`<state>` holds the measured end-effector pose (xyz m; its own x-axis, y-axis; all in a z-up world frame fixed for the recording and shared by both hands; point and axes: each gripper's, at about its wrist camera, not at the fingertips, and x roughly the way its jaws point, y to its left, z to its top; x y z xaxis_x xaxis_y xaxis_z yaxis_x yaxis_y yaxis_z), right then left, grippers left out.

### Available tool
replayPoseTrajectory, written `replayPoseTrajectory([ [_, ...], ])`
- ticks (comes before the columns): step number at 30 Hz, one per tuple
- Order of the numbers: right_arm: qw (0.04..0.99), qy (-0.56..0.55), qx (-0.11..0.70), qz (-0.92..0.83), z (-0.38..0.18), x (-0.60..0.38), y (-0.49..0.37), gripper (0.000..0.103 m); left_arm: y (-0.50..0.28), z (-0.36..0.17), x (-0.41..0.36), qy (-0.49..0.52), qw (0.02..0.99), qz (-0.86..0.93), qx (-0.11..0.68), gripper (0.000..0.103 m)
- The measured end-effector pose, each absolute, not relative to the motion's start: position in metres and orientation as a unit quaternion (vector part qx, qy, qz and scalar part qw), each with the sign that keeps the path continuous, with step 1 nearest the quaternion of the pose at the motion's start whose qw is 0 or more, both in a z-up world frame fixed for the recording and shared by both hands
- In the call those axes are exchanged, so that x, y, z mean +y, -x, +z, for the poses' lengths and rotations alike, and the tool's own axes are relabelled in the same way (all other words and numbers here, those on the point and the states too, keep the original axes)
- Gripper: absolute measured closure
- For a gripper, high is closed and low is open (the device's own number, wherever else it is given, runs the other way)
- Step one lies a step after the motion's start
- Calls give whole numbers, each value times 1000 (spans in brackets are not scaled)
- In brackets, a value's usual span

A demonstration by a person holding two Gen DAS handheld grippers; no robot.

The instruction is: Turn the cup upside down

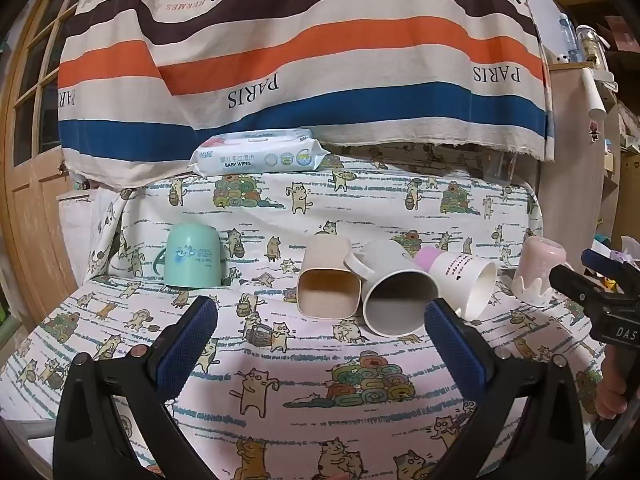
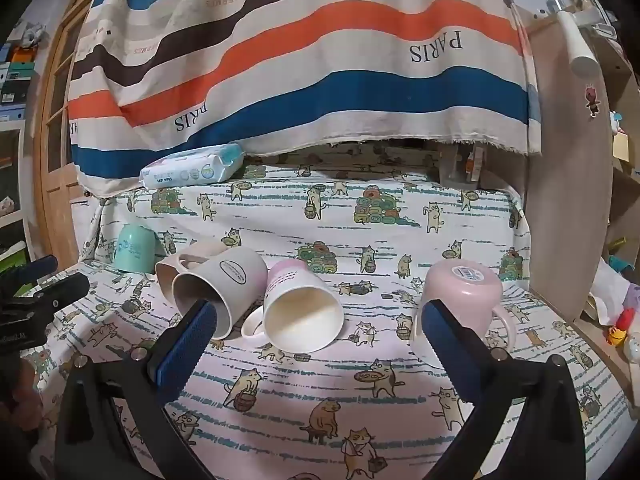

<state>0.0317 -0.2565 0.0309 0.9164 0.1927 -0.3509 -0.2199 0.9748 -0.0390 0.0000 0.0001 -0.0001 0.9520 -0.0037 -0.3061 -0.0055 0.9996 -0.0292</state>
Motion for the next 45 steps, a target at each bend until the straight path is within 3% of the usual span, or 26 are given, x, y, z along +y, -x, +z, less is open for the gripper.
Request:
replayPoseTrajectory([
  [45, 978, 25, 176, 107, 32, -258, -32, 0, 0, 0, -1, 15, 987, 1, 157, 0],
])
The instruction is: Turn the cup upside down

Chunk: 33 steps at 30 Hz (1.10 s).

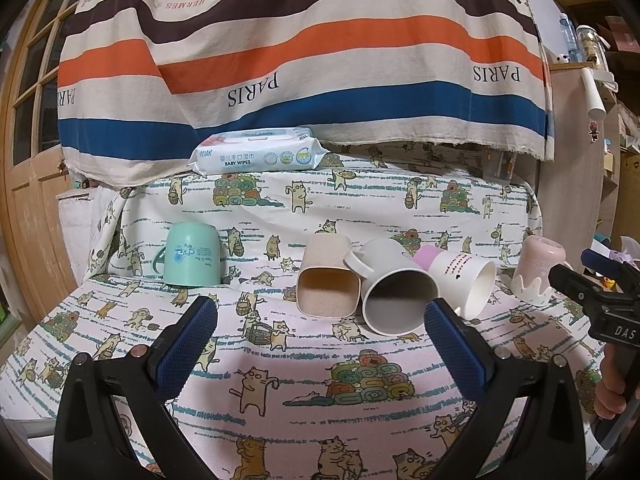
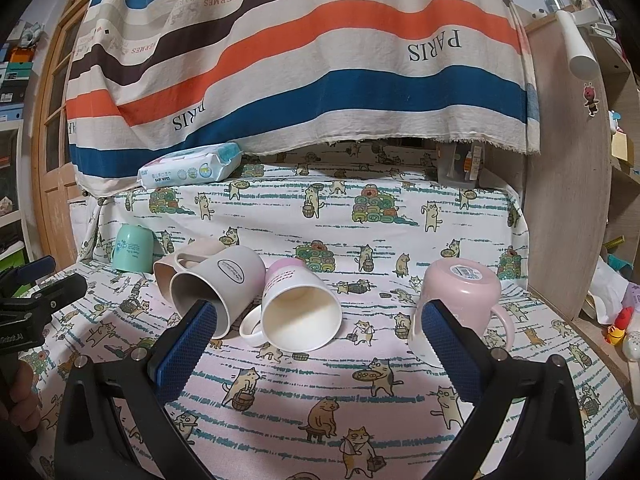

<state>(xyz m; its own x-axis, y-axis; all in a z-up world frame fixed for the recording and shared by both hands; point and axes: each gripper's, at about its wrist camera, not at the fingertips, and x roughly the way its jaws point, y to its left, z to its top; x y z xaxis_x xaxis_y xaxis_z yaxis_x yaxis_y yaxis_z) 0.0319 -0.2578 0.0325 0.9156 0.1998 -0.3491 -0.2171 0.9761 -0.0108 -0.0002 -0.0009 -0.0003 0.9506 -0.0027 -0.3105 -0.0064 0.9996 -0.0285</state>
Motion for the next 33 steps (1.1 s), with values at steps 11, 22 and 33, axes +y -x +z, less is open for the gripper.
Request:
replayPoseTrajectory([
  [11, 978, 25, 176, 106, 32, -258, -31, 0, 0, 0, 0, 14, 988, 0, 157, 0],
  [22, 978, 24, 176, 106, 32, -258, -31, 0, 0, 0, 0, 14, 987, 0, 157, 0],
  [33, 979, 25, 176, 105, 32, -258, -31, 0, 0, 0, 1, 15, 987, 0, 157, 0],
])
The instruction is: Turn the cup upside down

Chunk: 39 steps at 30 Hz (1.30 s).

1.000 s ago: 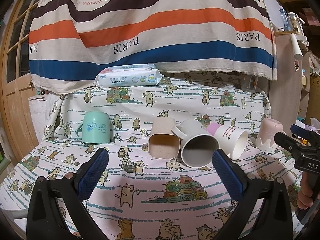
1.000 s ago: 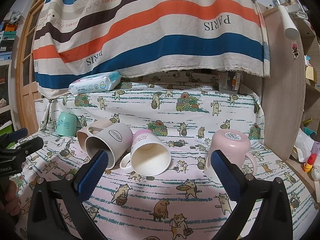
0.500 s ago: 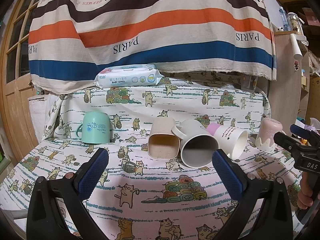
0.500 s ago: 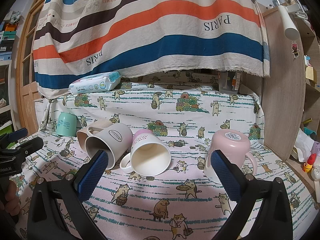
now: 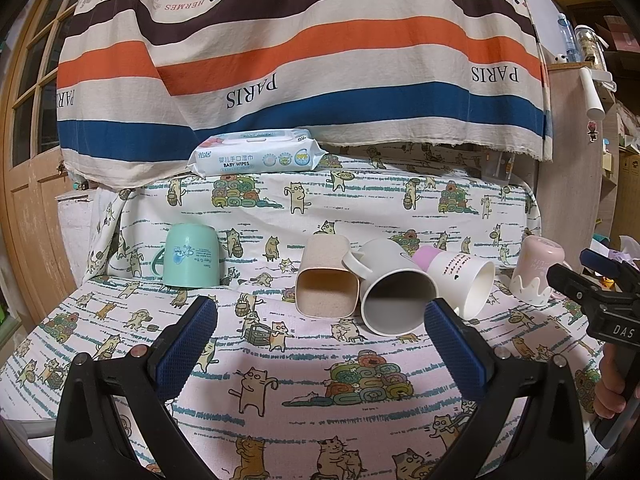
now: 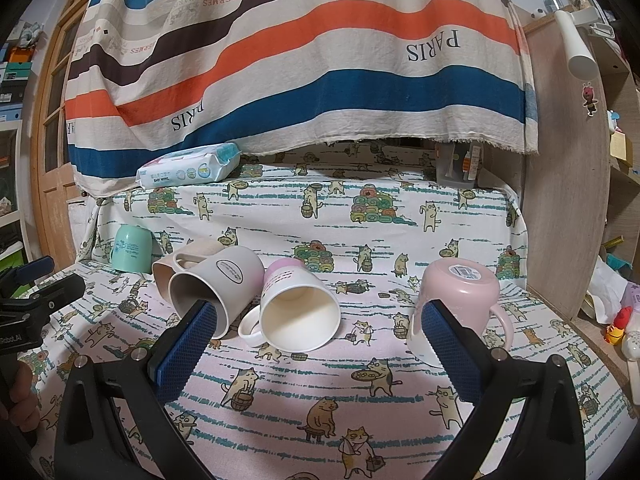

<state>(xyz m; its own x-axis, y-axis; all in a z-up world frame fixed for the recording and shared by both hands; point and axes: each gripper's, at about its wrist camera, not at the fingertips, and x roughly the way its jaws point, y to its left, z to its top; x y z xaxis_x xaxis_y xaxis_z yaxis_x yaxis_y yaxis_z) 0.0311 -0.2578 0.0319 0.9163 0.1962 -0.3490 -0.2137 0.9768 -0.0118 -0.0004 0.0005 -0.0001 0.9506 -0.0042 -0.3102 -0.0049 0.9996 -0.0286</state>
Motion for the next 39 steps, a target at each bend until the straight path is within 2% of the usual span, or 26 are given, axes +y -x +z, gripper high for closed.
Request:
replayPoseTrajectory([
  [21, 981, 27, 176, 81, 33, -258, -28, 0, 1, 1, -1, 15, 987, 4, 157, 0],
  [26, 982, -1, 166, 93, 38, -270, -15, 0, 1, 1, -1, 16, 988, 7, 155, 0],
  [39, 956, 36, 260, 134, 87, -257, -79, 0, -18, 13, -10, 4, 985, -5, 170, 0],
])
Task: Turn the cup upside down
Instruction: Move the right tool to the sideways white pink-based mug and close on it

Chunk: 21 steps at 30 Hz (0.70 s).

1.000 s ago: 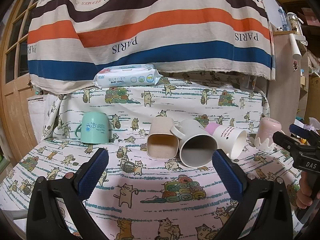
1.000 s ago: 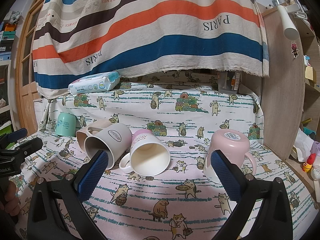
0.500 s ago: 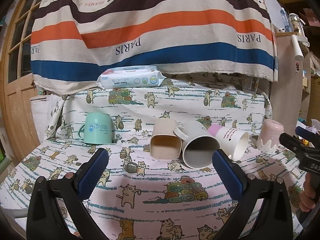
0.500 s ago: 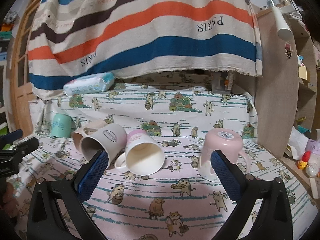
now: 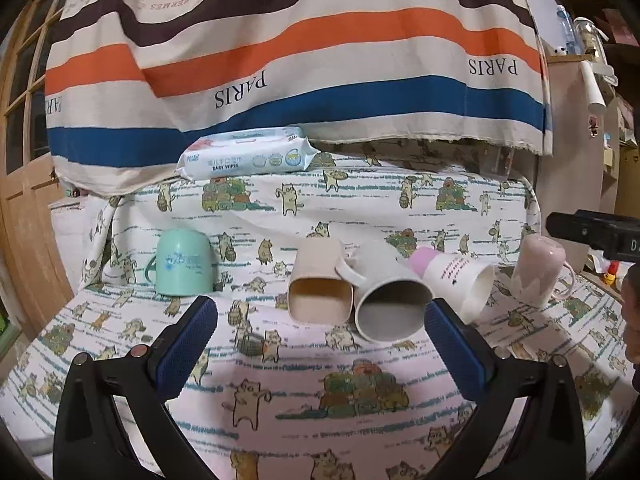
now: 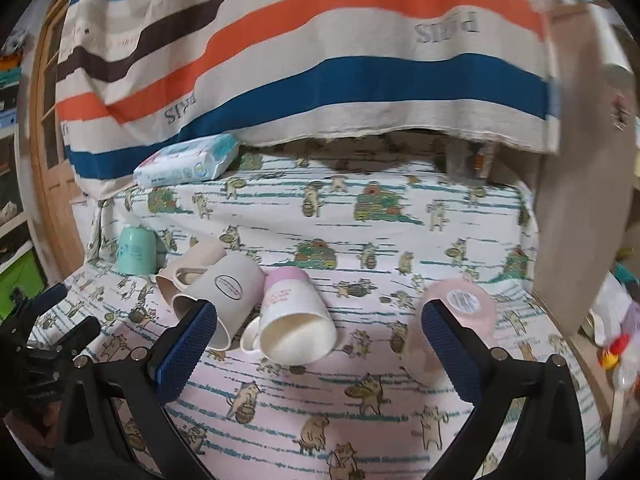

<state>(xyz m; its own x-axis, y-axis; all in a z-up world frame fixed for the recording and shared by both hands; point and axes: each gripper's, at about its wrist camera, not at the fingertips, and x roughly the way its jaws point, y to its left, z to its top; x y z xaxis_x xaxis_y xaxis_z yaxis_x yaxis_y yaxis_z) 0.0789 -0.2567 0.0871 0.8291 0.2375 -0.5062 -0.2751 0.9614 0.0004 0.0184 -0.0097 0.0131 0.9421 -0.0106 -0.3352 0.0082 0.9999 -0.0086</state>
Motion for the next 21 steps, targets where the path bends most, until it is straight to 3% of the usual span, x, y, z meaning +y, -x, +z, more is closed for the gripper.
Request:
replayPoseTrajectory([
  [6, 947, 88, 284, 124, 92, -223, -103, 1, -36, 21, -8, 8, 986, -5, 167, 0],
  [12, 901, 104, 403, 123, 65, -204, -164, 15, -45, 10, -9, 3, 983, -8, 181, 0],
  [21, 826, 152, 531, 114, 16, -177, -231, 17, -45, 4, -18, -25, 983, -4, 182, 0],
])
